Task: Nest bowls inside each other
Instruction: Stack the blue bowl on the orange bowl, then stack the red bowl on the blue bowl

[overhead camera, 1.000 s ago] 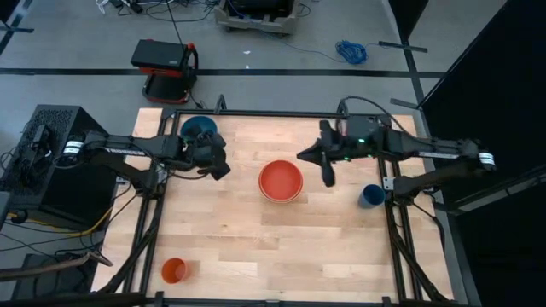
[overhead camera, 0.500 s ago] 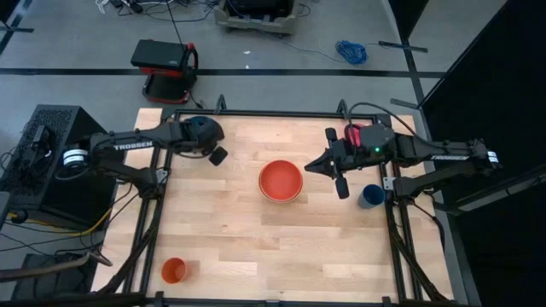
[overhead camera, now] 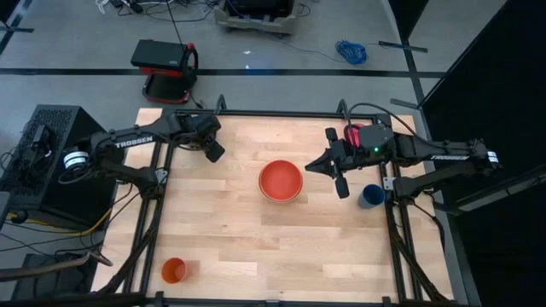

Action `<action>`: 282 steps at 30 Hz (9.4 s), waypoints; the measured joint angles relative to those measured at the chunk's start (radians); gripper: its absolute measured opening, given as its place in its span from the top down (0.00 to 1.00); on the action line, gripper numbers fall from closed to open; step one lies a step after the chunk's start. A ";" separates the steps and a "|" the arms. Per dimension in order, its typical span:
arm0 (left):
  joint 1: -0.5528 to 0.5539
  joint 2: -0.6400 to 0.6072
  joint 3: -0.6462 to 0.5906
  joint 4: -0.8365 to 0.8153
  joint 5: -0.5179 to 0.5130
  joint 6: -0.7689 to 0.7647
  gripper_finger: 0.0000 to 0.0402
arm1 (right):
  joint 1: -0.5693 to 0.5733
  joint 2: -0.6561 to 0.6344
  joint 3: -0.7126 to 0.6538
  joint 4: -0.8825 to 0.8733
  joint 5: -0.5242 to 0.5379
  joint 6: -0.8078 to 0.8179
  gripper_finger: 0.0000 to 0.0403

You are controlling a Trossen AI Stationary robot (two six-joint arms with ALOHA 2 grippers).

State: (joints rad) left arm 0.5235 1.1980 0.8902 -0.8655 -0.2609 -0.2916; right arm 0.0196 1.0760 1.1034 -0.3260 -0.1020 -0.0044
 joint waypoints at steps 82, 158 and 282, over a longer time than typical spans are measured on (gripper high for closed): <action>-0.631 0.711 0.942 -0.240 0.104 0.548 1.00 | 0.000 -0.198 0.000 -0.275 0.211 0.028 1.00; -0.582 0.869 1.086 -0.465 0.267 0.542 1.00 | 0.000 -0.144 0.000 -0.284 0.210 0.034 1.00; -0.545 0.155 0.433 0.191 -0.024 0.254 0.73 | -0.774 -0.057 -0.304 -0.389 0.081 0.095 0.69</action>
State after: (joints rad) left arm -0.0218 1.3530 1.3235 -0.6745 -0.2850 -0.0372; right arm -0.7542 1.0189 0.7991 -0.7146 -0.0215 0.0904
